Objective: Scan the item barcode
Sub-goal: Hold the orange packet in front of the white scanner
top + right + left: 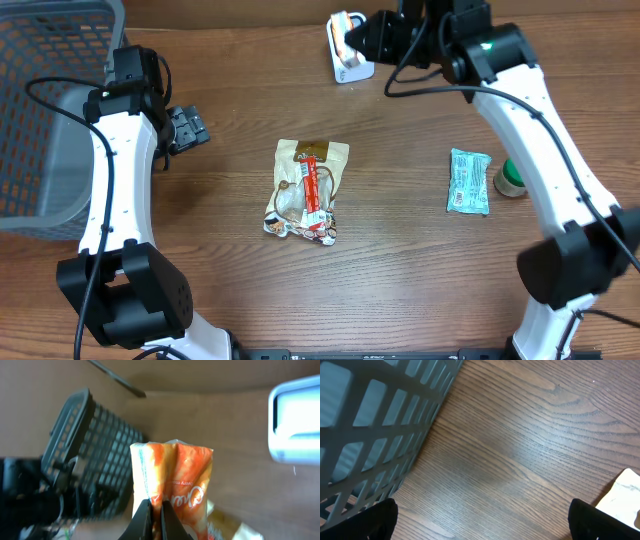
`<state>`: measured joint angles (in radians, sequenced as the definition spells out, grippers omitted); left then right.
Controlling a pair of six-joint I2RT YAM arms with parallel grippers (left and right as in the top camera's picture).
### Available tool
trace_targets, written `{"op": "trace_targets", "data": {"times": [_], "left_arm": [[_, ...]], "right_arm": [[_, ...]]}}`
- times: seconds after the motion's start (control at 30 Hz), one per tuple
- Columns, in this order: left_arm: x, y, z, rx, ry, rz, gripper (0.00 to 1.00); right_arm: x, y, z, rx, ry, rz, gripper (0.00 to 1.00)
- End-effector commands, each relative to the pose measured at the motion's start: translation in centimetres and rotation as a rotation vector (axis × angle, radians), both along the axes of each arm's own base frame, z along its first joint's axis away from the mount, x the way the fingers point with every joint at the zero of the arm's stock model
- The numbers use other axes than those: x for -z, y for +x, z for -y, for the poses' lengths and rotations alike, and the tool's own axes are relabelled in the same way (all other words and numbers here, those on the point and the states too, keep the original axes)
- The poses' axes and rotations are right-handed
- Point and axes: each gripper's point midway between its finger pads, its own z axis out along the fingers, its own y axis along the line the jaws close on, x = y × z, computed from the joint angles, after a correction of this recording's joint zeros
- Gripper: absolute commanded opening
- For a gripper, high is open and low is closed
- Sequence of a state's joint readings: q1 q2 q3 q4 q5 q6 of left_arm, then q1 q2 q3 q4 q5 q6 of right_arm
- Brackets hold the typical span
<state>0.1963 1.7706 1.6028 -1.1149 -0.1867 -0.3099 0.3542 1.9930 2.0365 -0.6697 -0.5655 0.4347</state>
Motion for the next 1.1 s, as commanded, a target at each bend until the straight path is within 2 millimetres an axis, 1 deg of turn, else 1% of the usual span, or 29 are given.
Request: {"op": "trace_targets", "data": {"times": [0.0,0.23,0.37,0.47,0.57,0.73,0.8,0.93,1.0,1.07], "left_arm": [[-1.5,0.3,0.3,0.025,0.009,0.038,1.00],[-1.5,0.3,0.3,0.025,0.009,0.038,1.00],[-1.5,0.3,0.3,0.025,0.009,0.038,1.00],[-1.5,0.3,0.3,0.025,0.009,0.038,1.00],[-1.5,0.3,0.3,0.025,0.009,0.038,1.00],[-1.5,0.3,0.3,0.025,0.009,0.038,1.00],[-1.5,0.3,0.3,0.025,0.009,0.038,1.00],[-1.5,0.3,0.3,0.025,0.009,0.038,1.00],[-1.5,0.3,0.3,0.025,0.009,0.038,1.00],[-1.5,0.3,0.3,0.025,0.009,0.038,1.00]], "right_arm": [[1.5,2.7,0.0,0.025,0.021,0.011,0.03],[6.4,8.7,-0.8,0.078,0.102,0.051,0.04],[9.3,10.9,-1.2,0.086,0.125,0.089,0.04],[10.6,12.3,-1.4,0.096,0.143,0.130,0.04],[11.8,13.7,-0.7,0.176,0.165,0.112,0.04],[13.0,15.2,0.1,0.236,0.239,0.074,0.04],[13.9,15.5,0.3,0.248,0.252,0.054,0.04],[16.7,15.8,0.5,0.264,0.247,0.008,0.04],[17.7,16.0,0.8,0.274,0.252,-0.018,0.04],[17.8,15.9,0.9,0.270,0.258,-0.024,0.04]]}}
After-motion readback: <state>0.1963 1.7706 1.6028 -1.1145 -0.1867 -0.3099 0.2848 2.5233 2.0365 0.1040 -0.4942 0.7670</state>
